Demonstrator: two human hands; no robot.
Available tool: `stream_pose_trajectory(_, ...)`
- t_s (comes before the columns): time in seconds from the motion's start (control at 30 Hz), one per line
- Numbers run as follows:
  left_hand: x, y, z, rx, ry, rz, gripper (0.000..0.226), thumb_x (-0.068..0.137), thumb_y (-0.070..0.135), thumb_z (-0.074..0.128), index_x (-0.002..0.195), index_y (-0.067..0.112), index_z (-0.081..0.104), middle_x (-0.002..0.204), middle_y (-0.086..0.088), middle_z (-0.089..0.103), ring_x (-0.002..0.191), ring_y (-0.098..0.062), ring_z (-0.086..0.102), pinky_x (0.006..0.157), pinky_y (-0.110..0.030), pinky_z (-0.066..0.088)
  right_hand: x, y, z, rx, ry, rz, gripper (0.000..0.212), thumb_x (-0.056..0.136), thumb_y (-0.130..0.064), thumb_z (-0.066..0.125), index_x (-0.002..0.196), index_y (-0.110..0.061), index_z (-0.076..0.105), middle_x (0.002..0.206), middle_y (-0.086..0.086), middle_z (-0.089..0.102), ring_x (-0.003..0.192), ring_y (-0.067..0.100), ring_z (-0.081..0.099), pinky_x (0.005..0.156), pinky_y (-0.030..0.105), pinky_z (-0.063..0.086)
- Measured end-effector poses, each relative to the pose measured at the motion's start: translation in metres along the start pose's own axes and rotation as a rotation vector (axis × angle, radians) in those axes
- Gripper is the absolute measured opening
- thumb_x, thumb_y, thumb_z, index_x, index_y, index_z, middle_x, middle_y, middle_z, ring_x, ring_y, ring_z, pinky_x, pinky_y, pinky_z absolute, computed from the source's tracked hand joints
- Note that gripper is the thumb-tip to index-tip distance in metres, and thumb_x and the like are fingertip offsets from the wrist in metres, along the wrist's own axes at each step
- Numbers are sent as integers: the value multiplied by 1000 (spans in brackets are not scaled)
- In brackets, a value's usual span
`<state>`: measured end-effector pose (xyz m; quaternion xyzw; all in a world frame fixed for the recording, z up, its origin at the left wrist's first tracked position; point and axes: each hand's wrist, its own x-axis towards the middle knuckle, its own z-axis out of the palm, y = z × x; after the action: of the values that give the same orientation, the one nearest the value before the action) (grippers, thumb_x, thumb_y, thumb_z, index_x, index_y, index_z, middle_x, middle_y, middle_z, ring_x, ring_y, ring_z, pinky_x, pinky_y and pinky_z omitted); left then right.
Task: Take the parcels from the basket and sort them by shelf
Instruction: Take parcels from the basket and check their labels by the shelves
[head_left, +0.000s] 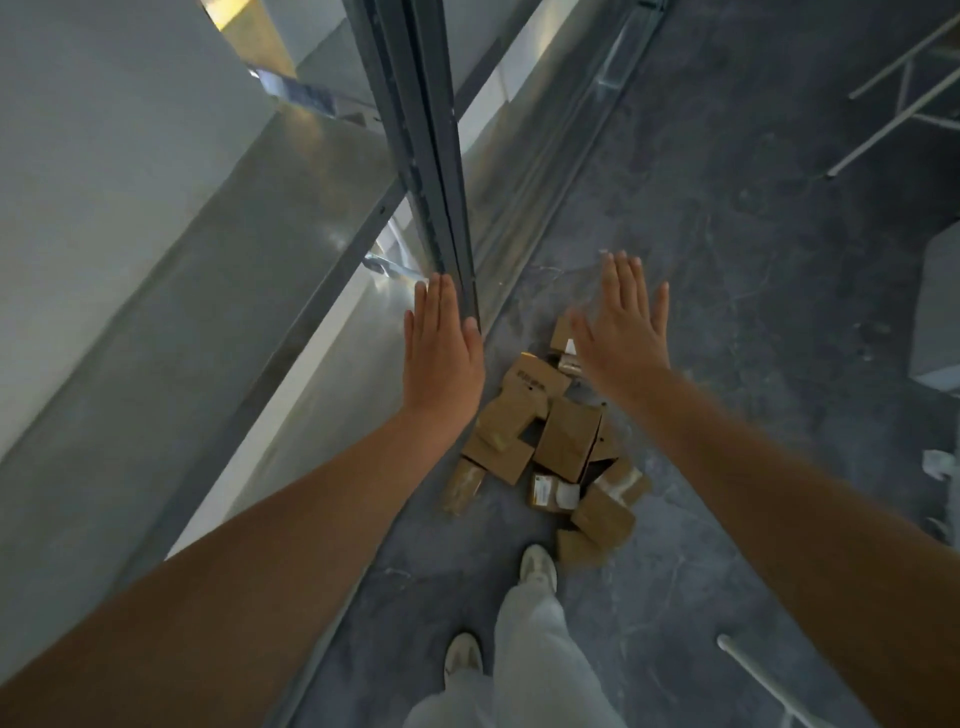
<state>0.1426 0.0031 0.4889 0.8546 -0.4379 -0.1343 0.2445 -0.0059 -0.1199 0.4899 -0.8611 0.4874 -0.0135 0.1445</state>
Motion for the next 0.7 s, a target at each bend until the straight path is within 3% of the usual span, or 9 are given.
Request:
stream_pose_trajectory(0.07,13,-14,29,24,-46,-35,56,106,23,26,156,7,7,165,-7,3,152,-18,-3,124,-37,0,25,15,26,8,-30,-3,66,103,-43,17,156,-10,-4,165,6,-4,151,17,-12,120,45,-13)
stream_pose_trajectory(0.2,31,-40,79,115,-127,63,56,106,25,25,157,10,6,165,-5,2,152,-16,-6,124,-36,0,64,42,77,-54,-80,-47,65,102,-39,17,156,-8,-1,165,6,-3,151,17,-11,120,45,-13)
stream_pose_trajectory(0.4,53,-93,166,63,-163,-53,56,106,25,25,156,9,8,165,-6,5,152,-17,-2,125,-38,3,113,67,183,-81,-177,-30,62,105,-38,21,157,-10,3,165,4,0,151,16,-9,121,47,-11)
stream_pose_trajectory(0.53,59,-152,250,-58,-203,-232,55,106,24,27,156,7,12,164,-8,9,152,-19,3,124,-34,4,121,74,289,-76,-270,-23,60,105,-37,20,157,-10,6,165,3,3,151,15,-7,121,45,-11)
stream_pose_trajectory(0.63,54,-200,320,-197,-225,-453,48,105,21,32,147,-4,29,154,-22,30,144,-32,26,119,-37,22,125,81,374,-67,-350,-33,59,105,-38,20,156,-9,10,165,4,7,152,16,-2,121,46,-9)
stream_pose_trajectory(0.7,47,-226,362,-300,-254,-617,44,106,20,32,142,-5,36,148,-23,40,138,-32,37,109,-26,28,131,88,425,-44,-406,-30,58,105,-36,23,155,-8,15,164,6,13,152,19,2,122,48,-2)
